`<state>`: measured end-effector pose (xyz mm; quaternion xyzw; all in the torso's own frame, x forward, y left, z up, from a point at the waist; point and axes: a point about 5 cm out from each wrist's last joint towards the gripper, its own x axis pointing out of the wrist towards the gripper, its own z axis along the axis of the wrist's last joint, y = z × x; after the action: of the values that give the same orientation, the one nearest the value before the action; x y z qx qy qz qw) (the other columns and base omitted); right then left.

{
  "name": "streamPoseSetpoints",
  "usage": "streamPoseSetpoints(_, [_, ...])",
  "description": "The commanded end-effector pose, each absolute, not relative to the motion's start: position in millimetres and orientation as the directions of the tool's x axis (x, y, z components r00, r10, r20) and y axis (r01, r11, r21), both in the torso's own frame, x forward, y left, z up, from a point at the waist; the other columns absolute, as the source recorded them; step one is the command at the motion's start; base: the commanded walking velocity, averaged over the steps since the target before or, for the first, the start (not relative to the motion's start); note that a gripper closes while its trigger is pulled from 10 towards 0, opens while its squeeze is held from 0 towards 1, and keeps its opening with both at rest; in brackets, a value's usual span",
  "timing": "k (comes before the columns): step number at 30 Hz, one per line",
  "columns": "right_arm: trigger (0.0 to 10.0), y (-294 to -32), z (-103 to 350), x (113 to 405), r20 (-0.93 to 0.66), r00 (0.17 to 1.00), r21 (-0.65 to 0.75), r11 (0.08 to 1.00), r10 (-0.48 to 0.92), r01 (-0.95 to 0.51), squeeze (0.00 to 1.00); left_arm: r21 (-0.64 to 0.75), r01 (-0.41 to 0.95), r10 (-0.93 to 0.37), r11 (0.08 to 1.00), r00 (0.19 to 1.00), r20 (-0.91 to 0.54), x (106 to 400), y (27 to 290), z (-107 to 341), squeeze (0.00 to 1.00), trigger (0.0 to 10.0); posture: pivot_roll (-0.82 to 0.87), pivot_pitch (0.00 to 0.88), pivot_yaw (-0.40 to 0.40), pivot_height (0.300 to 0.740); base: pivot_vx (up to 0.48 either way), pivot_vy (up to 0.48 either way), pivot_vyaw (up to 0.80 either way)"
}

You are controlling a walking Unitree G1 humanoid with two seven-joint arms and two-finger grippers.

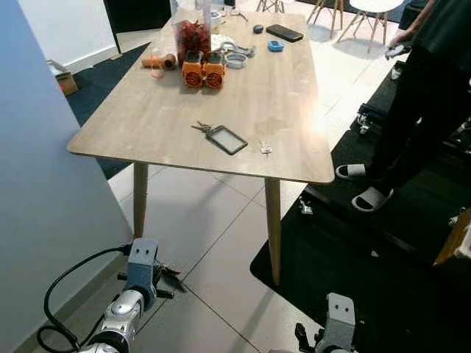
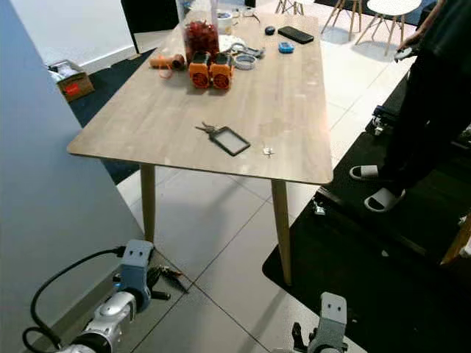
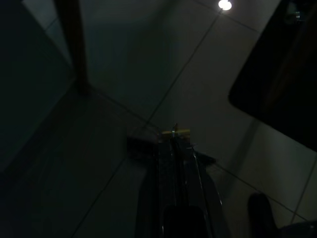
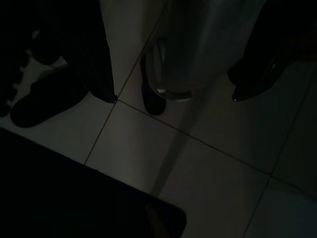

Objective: Hang keys on a hook

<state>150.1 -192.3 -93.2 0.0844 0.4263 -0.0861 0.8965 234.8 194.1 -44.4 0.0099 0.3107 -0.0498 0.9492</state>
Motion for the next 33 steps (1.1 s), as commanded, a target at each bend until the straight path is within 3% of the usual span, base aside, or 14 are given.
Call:
streamPoseSetpoints(1, [10.0,-193.4,-93.4,149.2,-0.779,0.62,0.068,0.973,-0.087,0.223,0.0,-0.03,0.09,-0.09,0.995,0.786,-0.612,230.0,191.9,-48.9,0.0,10.0,0.05,0.048,0.002,0.74,0.0,0.0,0.8])
streamPoseSetpoints(15, [10.0,-197.1,-92.0,151.2,-0.774,0.625,0.061,0.971,-0.1,0.23,0.0,-0.059,0.049,-0.074,0.997,0.818,-0.571,233.0,195.3,-44.8,0.0,10.0,0.05,0.051,-0.004,0.74,0.0,0.0,0.8])
streamPoseSetpoints(23, [10.0,-196.4,-91.9,151.5,-0.772,0.629,0.07,0.969,-0.098,0.237,0.0,0.022,0.077,-0.05,0.997,0.815,-0.577,233.8,198.2,-44.1,0.0,10.0,0.05,0.047,0.0,0.74,0.0,0.0,0.8])
streamPoseSetpoints(33, [10.0,-195.3,-91.7,152.1,-0.768,0.633,0.074,0.97,-0.093,0.233,0.0,0.018,0.074,-0.05,0.997,0.813,-0.58,232.4,199.4,-44.9,0.0,10.0,0.05,0.035,0.001,0.74,0.0,0.0,0.8])
